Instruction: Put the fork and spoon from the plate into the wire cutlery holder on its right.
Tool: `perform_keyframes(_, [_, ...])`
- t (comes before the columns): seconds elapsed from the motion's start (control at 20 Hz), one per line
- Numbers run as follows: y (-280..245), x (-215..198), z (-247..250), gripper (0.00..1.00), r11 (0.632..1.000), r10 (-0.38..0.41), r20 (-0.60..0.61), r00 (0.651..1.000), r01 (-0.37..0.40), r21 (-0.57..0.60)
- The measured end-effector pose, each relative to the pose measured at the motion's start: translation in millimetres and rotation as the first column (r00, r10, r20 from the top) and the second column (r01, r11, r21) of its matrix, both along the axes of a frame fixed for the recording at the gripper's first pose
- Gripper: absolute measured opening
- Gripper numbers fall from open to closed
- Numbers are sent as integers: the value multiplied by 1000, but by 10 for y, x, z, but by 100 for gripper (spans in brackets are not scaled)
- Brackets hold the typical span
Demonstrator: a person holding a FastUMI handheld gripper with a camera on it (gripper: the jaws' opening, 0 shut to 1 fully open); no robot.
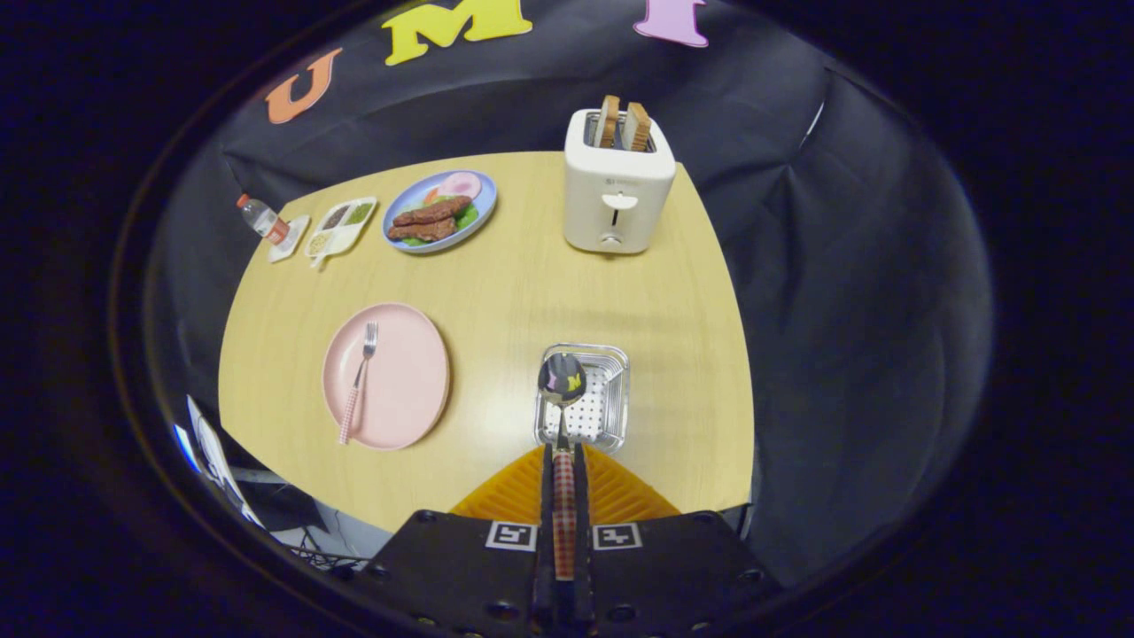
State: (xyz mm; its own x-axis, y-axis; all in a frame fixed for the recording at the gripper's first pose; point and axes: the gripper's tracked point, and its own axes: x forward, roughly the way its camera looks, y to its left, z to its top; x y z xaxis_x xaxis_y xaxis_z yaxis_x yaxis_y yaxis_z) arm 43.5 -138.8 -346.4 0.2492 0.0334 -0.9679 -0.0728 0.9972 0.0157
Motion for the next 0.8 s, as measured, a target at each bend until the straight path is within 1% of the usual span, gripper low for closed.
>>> perform_keyframes(0.1, [-26, 38, -11, 8, 1000, 8, 5, 1000, -8, -8])
perform_keyframes(0.3, [-86, 9, -123, 8, 1000, -24, -85, 996, 23, -14])
perform_keyframes(0.45, [-74, 75, -312, 8, 999, -54, -146, 988, 55, -3])
perform_keyframes(0.5, [-69, 121, -360, 8, 998, -67, -158, 985, 67, -1])
perform_keyframes(0.8, [-113, 256, -608, 8, 996, -93, -208, 974, 89, -30])
